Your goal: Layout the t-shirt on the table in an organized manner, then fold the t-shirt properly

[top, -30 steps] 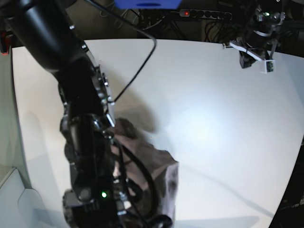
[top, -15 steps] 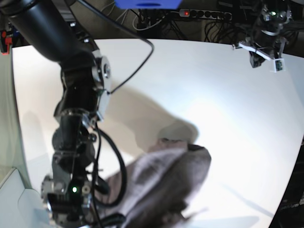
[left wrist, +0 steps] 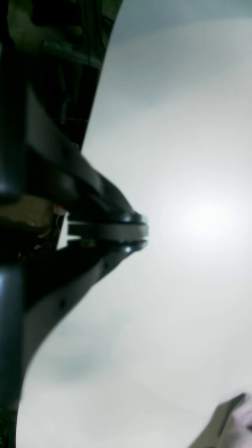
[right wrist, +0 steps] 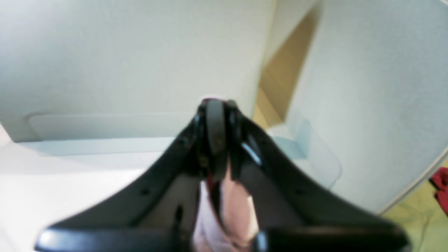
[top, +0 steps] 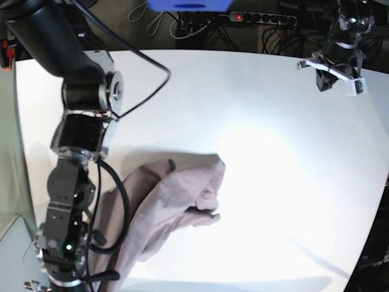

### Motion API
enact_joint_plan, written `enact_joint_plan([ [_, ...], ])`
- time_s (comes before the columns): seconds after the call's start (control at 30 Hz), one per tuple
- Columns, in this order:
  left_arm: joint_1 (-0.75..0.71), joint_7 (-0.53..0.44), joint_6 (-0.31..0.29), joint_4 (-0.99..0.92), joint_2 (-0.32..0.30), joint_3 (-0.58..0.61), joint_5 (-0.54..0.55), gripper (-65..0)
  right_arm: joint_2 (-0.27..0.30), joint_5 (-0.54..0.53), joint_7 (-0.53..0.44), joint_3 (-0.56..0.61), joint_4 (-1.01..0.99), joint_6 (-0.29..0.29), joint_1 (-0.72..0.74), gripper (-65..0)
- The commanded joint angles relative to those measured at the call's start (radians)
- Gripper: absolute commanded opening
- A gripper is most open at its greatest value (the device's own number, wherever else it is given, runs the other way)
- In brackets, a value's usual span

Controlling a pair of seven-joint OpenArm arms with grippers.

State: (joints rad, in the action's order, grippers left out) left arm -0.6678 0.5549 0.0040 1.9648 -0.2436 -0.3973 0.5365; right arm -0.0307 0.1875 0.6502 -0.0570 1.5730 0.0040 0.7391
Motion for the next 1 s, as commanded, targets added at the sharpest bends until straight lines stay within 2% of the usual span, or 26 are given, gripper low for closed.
enact_joint_plan([
  [0.0, -0.004, -0.017, -0.002, 0.018, -0.009, -0.007, 0.004, -64.9, 0.002, 0.002, -0.034, -0.002, 0.002, -0.003, 0.038, -53.9],
  [0.2, -0.002, -0.016, -0.002, 0.017, -0.007, -0.007, 0.004, -64.6, 0.024, 0.002, -0.036, -0.004, -0.049, -0.003, 0.032, -28.8],
  [0.3, 0.021, -0.014, -0.002, 0.018, -0.007, -0.002, 0.004, -64.6, 0.039, 0.002, -0.036, -0.005, -0.016, -0.003, 0.012, -21.5],
  [0.4, 0.049, -0.012, -0.002, 0.015, -0.007, 0.002, 0.004, -64.3, 0.047, -0.001, -0.036, -0.042, 0.054, -0.003, -0.022, -20.1],
  [0.47, 0.069, -0.012, -0.002, 0.014, -0.007, 0.002, 0.004, -60.5, 0.048, -0.001, -0.034, -0.065, 0.1, -0.003, -0.056, -20.1],
  [0.53, 0.09, 0.0, -0.002, 0.014, -0.007, 0.004, 0.004, -51.3, 0.048, -0.003, -0.033, -0.09, 0.16, -0.003, -0.109, -20.1],
  [0.6, 0.141, 0.077, -0.002, 0.017, -0.007, 0.004, 0.004, -39.6, 0.048, -0.003, -0.033, -0.105, 0.214, -0.002, -0.183, -20.1],
  [0.67, 0.219, 0.17, -0.003, 0.014, -0.007, 0.005, 0.006, -32.3, 0.048, -0.004, -0.033, -0.111, 0.271, 0.0, -0.258, -20.1],
  [0.77, 0.339, 0.256, -0.003, 0.008, -0.009, 0.064, -0.003, -30.5, 0.045, -0.004, -0.034, -0.119, 0.361, 0.0, -0.387, -20.1],
  [0.97, 0.535, 0.258, -0.003, -0.1, -0.012, 0.263, -0.026, -30.7, 0.021, -0.004, -0.034, -0.117, 0.447, 0.0, -0.579, -20.1],
])
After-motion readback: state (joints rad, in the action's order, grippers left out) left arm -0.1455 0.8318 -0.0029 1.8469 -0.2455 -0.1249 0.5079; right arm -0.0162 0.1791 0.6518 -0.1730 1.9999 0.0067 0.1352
